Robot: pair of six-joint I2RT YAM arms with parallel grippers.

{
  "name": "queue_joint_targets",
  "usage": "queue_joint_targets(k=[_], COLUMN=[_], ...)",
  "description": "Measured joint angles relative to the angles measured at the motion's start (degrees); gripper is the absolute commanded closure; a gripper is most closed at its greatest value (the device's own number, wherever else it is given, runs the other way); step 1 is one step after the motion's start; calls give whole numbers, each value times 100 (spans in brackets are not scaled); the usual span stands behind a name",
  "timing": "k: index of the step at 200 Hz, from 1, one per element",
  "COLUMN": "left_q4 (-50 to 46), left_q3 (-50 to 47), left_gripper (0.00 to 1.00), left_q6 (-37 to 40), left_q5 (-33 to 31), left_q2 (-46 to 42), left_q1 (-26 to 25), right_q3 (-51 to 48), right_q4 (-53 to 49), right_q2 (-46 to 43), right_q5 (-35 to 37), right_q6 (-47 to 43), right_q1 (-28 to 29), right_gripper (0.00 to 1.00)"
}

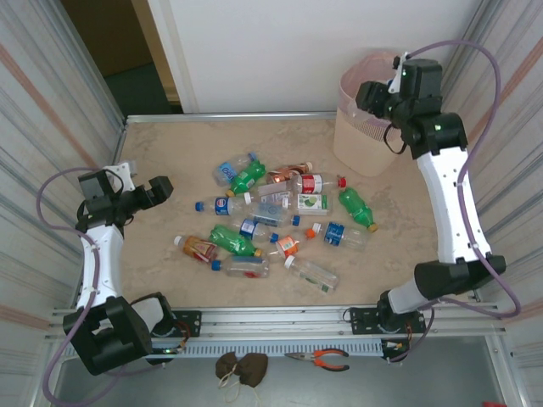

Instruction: Put the plastic bottles in the bin

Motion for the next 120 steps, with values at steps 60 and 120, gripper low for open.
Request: queue_joint_targets(k=[60,120], left_q4=[2,-7], left_q3=[0,0], left_gripper=[1,1], left_q6=[2,7], left_q5=[-7,-28], left_q2=[9,70], left_q1=[2,2], right_q3=[1119,2787], right_q4=[173,-391], right_q2=[1320,3294], right_q5=[-549,-1443], right_q6=[-4,-2], right_q1=[-776,-1351], right_gripper=[38,38])
